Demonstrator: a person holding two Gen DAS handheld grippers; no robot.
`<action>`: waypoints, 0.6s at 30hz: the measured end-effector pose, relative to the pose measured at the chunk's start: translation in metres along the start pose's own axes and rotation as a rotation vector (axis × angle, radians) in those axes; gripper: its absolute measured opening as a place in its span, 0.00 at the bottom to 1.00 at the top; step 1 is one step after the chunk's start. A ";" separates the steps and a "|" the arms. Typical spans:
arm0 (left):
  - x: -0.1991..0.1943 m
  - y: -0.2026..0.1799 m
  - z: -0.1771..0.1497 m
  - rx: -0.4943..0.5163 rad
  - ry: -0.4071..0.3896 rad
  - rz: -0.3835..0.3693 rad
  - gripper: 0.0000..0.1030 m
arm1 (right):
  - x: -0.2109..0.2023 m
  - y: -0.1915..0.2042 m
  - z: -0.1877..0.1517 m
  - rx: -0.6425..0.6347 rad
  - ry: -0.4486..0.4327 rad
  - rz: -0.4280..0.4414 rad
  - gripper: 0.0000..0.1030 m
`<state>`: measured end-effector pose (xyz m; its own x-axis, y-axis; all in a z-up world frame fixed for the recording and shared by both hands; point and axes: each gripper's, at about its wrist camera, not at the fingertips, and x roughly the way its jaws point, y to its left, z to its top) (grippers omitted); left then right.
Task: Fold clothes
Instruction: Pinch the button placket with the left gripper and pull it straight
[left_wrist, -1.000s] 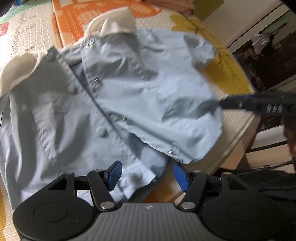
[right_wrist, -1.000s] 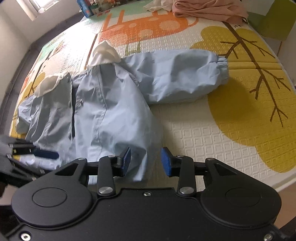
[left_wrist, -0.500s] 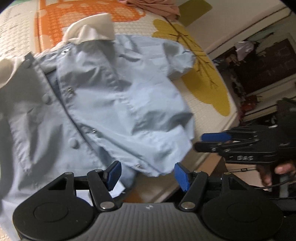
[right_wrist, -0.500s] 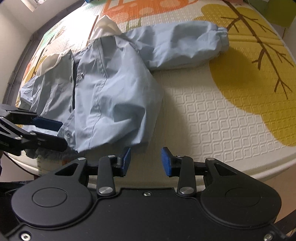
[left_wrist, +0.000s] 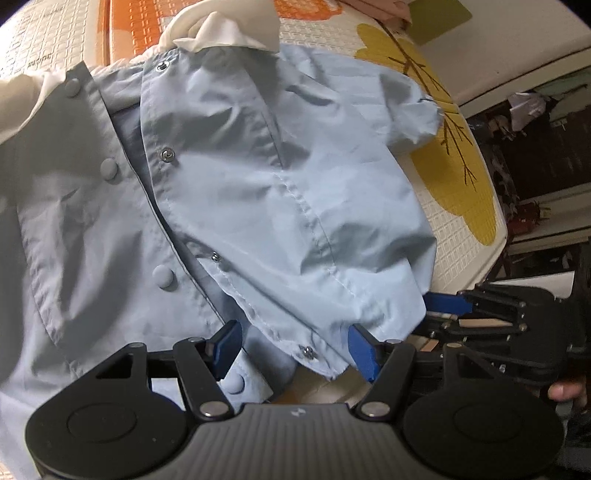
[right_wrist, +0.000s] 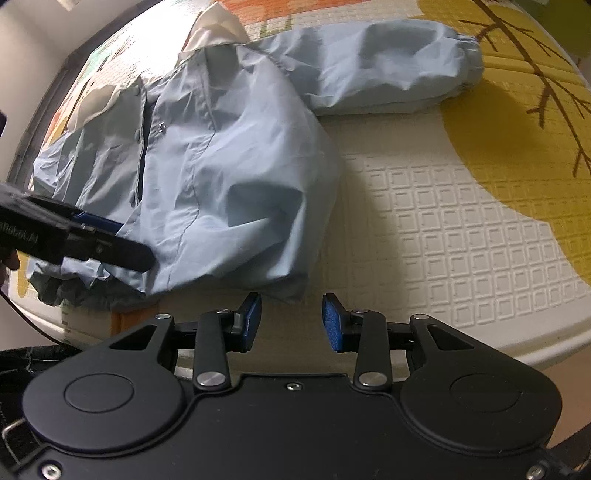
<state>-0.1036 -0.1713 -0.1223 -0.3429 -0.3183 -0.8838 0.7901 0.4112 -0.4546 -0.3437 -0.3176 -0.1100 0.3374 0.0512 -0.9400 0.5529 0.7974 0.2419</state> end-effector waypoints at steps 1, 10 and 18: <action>0.001 0.001 0.001 -0.008 -0.004 -0.004 0.55 | 0.002 0.002 0.000 -0.010 0.000 -0.003 0.33; 0.000 0.001 0.003 -0.033 -0.031 0.014 0.15 | 0.008 0.016 0.004 -0.057 -0.035 -0.020 0.33; -0.023 0.008 0.000 -0.090 -0.127 0.036 0.06 | -0.002 0.018 0.008 -0.047 -0.096 -0.008 0.33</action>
<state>-0.0896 -0.1608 -0.1061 -0.2436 -0.4051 -0.8812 0.7500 0.4974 -0.4359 -0.3278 -0.3081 -0.1021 0.4054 -0.0115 -0.9141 0.5207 0.8248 0.2205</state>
